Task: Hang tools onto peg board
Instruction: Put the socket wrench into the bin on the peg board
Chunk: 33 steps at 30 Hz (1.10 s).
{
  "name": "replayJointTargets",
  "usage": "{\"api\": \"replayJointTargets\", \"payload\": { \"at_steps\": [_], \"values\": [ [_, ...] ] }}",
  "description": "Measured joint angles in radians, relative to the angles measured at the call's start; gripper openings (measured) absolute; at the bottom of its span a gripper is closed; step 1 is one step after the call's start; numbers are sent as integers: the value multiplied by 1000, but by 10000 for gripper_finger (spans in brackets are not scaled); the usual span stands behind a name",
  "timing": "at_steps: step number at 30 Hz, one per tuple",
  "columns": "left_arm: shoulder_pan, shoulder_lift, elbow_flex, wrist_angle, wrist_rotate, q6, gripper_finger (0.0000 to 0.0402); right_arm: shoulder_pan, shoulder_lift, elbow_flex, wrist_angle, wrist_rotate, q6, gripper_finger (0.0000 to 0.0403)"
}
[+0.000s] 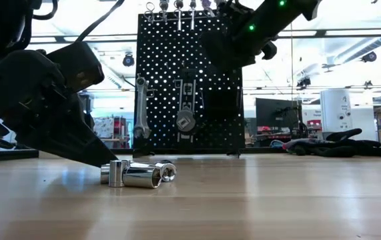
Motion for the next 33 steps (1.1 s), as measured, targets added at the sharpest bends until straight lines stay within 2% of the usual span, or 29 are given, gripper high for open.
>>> {"api": "replayJointTargets", "payload": {
  "at_steps": [8, 15, 21, 27, 33],
  "values": [
    [1, 0, 0, 0, -5, 10, 114, 78, -9, 0, 0, -30, 60, 230],
    [15, 0, 0, 5, -59, 44, 114, 229, -10, 0, 2, 7, 115, 218],
    [24, 0, 0, 11, -58, 44, 114, 323, -2, 0, 5, -82, 164, 208],
    [27, 0, 11, 26, -56, 55, 114, 361, 75, -1, 5, -114, 247, 210],
    [39, 0, 53, 28, -57, 158, 114, 403, 198, -1, 37, -122, 294, 203]
  ]
}}
